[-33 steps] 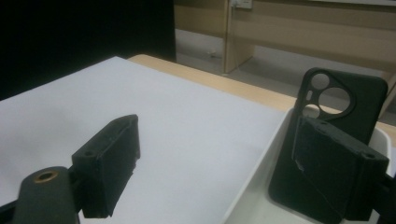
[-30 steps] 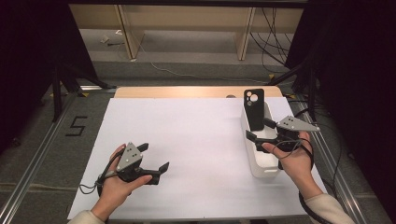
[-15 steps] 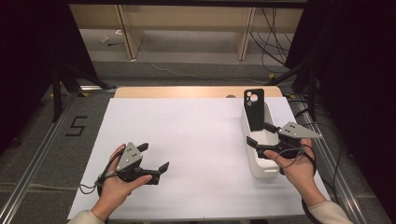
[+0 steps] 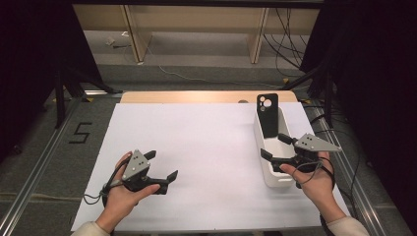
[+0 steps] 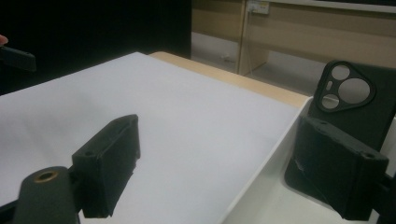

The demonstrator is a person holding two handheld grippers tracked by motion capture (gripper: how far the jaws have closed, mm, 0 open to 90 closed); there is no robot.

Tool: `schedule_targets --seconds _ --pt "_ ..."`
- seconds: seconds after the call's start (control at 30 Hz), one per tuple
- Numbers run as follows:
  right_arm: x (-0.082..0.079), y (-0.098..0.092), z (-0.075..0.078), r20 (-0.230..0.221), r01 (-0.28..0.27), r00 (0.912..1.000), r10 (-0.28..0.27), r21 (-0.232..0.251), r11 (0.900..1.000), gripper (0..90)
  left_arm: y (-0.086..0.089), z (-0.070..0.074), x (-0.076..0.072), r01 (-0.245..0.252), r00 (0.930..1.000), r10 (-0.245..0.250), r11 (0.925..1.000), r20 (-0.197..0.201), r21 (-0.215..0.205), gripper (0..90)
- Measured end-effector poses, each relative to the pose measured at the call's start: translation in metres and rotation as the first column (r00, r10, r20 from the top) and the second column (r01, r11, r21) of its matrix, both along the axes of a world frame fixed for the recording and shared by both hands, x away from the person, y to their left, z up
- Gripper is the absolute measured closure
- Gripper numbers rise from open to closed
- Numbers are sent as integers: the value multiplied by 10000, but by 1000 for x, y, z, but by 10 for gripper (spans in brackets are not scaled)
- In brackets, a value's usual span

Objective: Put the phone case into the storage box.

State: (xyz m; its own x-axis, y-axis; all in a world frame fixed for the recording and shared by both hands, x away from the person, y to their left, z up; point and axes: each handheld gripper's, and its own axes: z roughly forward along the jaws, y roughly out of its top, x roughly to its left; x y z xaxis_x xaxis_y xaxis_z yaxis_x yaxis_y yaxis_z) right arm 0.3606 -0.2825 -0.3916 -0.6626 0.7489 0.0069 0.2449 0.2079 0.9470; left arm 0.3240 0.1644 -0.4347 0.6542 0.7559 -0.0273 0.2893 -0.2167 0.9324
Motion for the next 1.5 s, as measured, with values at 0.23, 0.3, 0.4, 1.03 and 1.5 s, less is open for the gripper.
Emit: schedule_targets --seconds 0.23,0.3,0.4,1.03,1.5 --pt "-5 -3 -1 140 -60 9999 59 33 10000 162 0 0 0 7 10000 -8 10000 21 23 23" --pt "-7 -3 -2 180 -59 9998 58 88 9999 163 0 1 0 7 10000 -7 10000 27 21 23" --pt "-10 -4 -2 261 -90 9996 87 132 9999 163 0 1 0 -47 10000 47 10000 23 -22 23" --pt "-26 -5 -13 326 -299 9990 299 -7 9996 161 2 1 0 -72 10000 73 9999 68 -88 16" --pt "-27 -5 -17 445 -300 9986 298 20 9995 158 2 1 1 -57 10000 58 9999 79 -101 15"
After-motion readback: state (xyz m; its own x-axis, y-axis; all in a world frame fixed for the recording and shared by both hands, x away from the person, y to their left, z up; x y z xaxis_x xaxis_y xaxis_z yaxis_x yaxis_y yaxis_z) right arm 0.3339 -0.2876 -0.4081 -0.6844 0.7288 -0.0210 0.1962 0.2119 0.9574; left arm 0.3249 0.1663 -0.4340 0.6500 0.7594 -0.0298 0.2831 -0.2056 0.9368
